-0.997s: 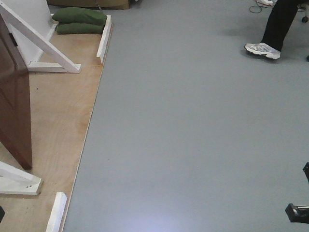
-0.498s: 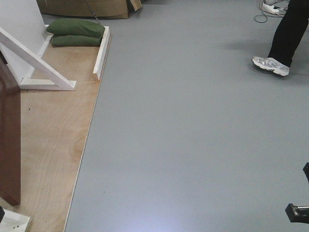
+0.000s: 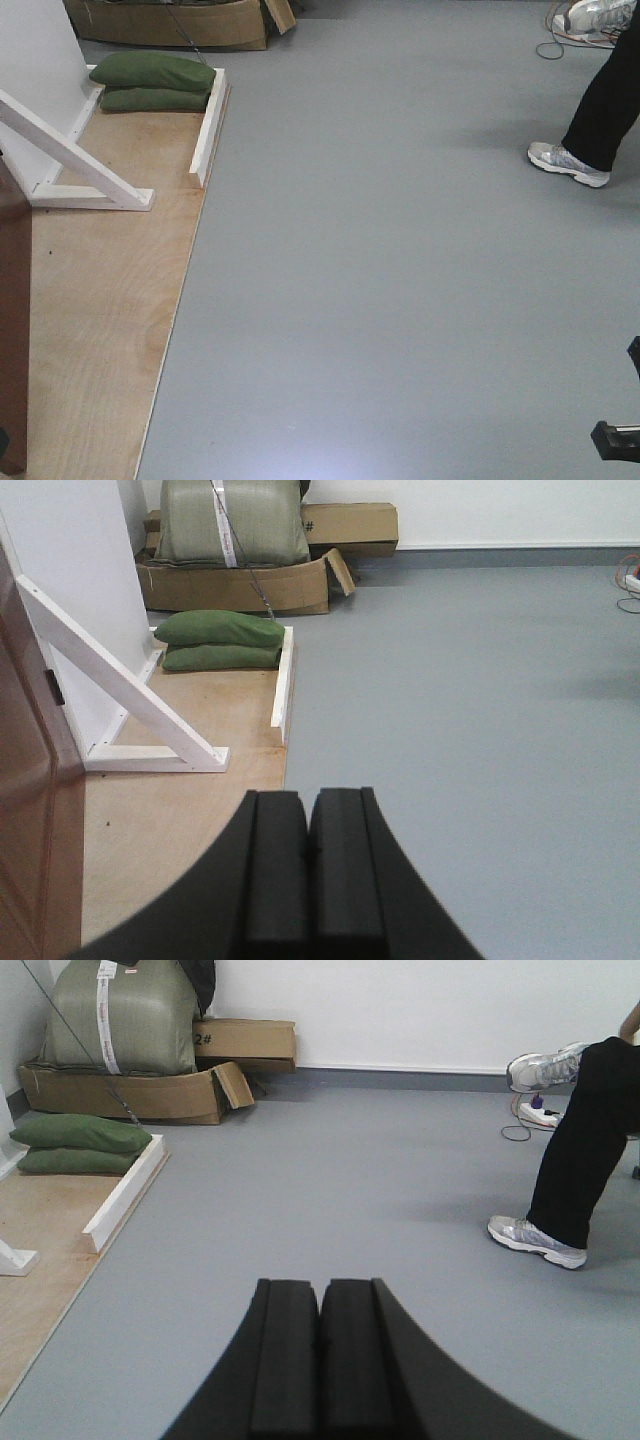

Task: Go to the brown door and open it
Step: 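Continue driving forward and stop beside the brown door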

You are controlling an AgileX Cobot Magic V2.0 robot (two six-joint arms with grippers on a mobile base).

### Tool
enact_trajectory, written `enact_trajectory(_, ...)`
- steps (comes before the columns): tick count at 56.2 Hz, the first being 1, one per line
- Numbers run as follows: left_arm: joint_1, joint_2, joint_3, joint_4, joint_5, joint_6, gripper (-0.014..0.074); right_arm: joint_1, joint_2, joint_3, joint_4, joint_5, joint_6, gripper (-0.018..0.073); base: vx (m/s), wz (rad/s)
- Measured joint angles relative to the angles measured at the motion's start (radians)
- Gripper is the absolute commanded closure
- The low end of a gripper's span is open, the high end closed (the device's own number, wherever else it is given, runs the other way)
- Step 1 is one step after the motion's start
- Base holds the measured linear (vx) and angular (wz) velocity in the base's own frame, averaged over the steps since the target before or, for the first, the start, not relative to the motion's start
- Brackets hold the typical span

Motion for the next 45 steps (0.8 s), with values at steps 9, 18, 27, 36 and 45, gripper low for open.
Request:
enact_trajectory(9,0.0,0.0,0.0,0.0,0.0,0.0,0.06,0.0,0.0,0.0,0.0,0.0,0.0,0.0559,0.14,0.0)
enact_trajectory(18,0.0,0.0,0.0,0.0,0.0,0.0,0.06,0.0,0.0,0.0,0.0,0.0,0.0,0.0559,0.12,-0.01)
enact_trajectory(27,0.0,0.0,0.0,0.0,0.0,0.0,0.06,0.0,0.0,0.0,0.0,0.0,0.0,0.0559,0.11,-0.01)
enact_trajectory(36,0.0,0.0,0.0,0.0,0.0,0.0,0.06,0.0,0.0,0.0,0.0,0.0,0.0,0.0559,0.08,0.0)
enact_trajectory(45,0.0,0.0,0.0,0.0,0.0,0.0,0.06,0.0,0.0,0.0,0.0,0.0,0.0,0.0559,0.06,-0.01)
